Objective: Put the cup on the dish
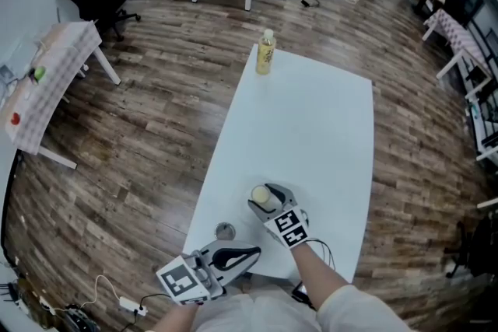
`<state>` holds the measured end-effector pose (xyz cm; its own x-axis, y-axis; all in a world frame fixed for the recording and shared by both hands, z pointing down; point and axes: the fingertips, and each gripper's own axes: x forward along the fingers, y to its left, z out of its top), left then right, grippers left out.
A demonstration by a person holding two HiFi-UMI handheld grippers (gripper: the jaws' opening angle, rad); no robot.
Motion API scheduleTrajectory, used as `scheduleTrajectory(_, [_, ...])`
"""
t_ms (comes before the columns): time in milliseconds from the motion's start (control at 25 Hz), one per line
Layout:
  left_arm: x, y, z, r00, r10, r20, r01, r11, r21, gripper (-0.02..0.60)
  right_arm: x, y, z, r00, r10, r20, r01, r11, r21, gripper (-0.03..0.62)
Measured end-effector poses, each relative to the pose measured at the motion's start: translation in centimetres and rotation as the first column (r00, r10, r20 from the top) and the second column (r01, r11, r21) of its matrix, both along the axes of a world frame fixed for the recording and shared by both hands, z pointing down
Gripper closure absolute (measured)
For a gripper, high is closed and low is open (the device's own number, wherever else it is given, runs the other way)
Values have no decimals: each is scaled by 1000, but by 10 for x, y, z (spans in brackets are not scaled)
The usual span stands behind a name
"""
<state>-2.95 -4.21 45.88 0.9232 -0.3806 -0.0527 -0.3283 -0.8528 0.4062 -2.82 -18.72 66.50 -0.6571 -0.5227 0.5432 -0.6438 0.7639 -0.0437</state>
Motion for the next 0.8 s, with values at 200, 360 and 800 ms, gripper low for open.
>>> scheduleTrajectory(200, [2, 0, -2, 1000, 5, 1, -5, 1000, -7, 580, 0, -1, -2, 1000, 0, -1, 0, 1000, -1, 308])
scheduleTrajectory(360, [2, -2, -1, 1000, 3, -1, -3, 1000, -4, 580, 0, -2, -1, 1000, -3, -2, 3, 1000, -2, 307])
scheduleTrajectory(800, [2, -1, 1, 1000, 9, 2, -9, 1000, -8, 580, 0, -2, -9, 998, -2, 60, 3, 1000, -13, 295])
